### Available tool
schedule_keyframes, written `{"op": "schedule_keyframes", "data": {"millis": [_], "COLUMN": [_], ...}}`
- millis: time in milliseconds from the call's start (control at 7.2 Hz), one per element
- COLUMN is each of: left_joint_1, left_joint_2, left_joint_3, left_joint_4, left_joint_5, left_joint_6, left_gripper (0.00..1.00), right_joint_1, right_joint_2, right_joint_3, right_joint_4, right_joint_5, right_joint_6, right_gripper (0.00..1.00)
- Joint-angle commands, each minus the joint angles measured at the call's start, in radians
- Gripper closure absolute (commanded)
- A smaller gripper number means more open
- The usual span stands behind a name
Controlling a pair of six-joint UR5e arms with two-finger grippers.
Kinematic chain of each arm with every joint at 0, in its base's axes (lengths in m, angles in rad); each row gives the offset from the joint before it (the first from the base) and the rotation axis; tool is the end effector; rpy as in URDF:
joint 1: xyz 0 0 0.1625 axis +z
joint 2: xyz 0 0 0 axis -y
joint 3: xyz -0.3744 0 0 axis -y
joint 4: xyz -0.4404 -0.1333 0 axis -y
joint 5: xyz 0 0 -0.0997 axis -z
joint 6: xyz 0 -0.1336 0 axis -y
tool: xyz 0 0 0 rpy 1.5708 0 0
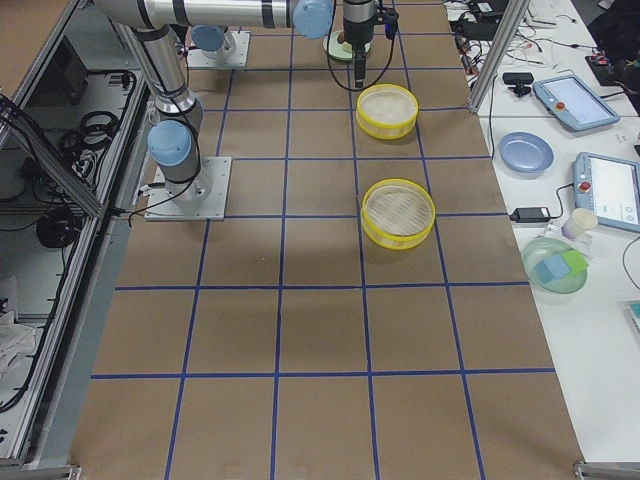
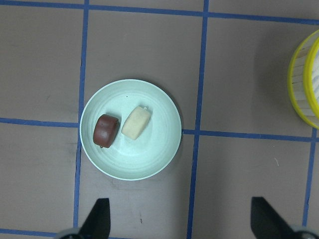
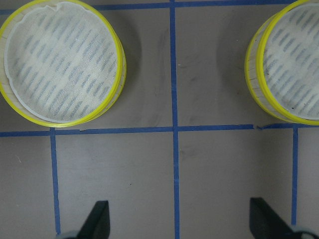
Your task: Stack buns with steamer
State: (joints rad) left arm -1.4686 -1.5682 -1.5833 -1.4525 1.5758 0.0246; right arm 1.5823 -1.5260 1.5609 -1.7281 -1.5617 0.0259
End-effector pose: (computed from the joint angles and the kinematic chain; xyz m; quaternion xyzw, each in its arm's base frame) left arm -0.0755 -0.5636 0.4105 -0.0389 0.9978 -0.0539 0.0059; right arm 0.1411 -0.5706 0.4007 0.0069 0.9981 -0.0611 0.0057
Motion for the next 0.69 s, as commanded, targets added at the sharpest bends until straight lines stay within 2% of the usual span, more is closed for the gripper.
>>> {"op": "schedule_keyframes", "data": {"millis": [0,139,278,417,556], "left_joint_1": [-0.002,-0.002,-0.002,0.001,0.013], "left_joint_2": [0.0,0.0,-0.001,-0.016,-0.03], "left_joint_3": [-0.003,-0.003,-0.004,-0.007,-0.02], "left_joint_4": [0.0,-0.002,-0.002,-0.002,0.0], "left_joint_5": [0.0,0.003,0.003,0.001,0.0], "left_joint_6": [0.002,0.0,0.0,0.003,0.012], "left_gripper": [0.0,0.0,0.0,0.0,0.0], "right_joint_1": [0.001,-0.01,-0.057,-0.152,-0.218], "right_joint_2": [0.004,0.013,0.059,0.096,0.213], "right_joint_3": [-0.001,-0.001,-0.016,-0.021,-0.044], "right_joint_4": [-0.016,-0.027,-0.072,-0.106,-0.187], "right_joint_5": [-0.009,-0.002,-0.003,0.003,0.006], "right_joint_6": [-0.009,-0.02,-0.167,-0.229,-0.33], "right_gripper": [0.0,0.0,0.0,0.0,0.0]}}
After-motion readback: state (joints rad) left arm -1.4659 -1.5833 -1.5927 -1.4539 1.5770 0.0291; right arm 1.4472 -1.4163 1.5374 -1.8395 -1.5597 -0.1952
